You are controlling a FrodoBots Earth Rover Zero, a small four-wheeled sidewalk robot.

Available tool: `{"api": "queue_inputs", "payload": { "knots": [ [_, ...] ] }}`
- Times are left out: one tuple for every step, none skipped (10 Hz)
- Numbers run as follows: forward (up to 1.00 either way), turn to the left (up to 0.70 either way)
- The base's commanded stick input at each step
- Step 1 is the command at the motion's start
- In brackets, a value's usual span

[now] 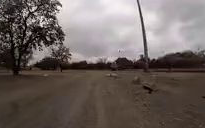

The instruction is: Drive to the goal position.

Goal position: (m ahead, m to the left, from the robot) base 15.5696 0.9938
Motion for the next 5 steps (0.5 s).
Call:
{"api": "queue_inputs", "payload": {
  "knots": [
    [0.7,-0.01],
    [0.7,-0.01],
    [0.7,-0.01],
    [0.7,-0.01],
    [0.7,-0.01]
  ]
}}
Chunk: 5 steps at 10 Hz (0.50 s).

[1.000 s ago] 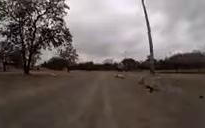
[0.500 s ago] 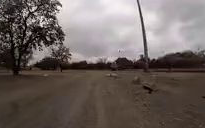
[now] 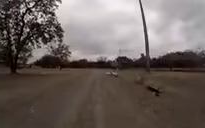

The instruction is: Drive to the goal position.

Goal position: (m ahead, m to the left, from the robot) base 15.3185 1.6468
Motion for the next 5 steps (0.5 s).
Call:
{"api": "queue_inputs", "payload": {
  "knots": [
    [0.7,-0.01],
    [0.7,-0.01],
    [0.7,-0.01],
    [0.7,-0.01],
    [0.7,-0.01]
  ]
}}
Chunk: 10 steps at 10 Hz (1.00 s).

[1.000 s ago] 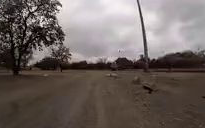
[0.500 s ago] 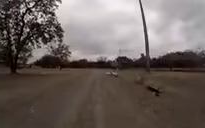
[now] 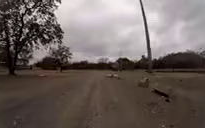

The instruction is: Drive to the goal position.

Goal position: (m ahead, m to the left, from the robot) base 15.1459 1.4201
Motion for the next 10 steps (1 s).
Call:
{"api": "queue_inputs", "payload": {
  "knots": [
    [0.7,-0.01],
    [0.7,-0.01],
    [0.7,-0.01],
    [0.7,-0.01],
    [0.7,-0.01],
    [0.7,-0.01],
    [0.7,-0.01],
    [0.7,-0.01],
    [0.7,-0.01],
    [0.7,-0.01]
  ]
}}
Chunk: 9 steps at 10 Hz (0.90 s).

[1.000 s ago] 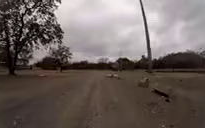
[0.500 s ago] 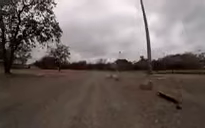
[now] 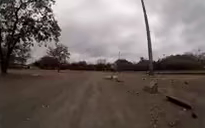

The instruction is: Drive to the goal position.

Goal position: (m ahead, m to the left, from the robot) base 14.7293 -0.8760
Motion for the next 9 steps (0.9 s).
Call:
{"api": "queue_inputs", "payload": {
  "knots": [
    [0.7,-0.01],
    [0.7,-0.01],
    [0.7,0.1],
    [0.7,0.34],
    [0.7,0.31],
    [0.7,-0.01],
    [0.7,-0.01],
    [0.7,-0.01],
    [0.7,-0.01]
  ]
}}
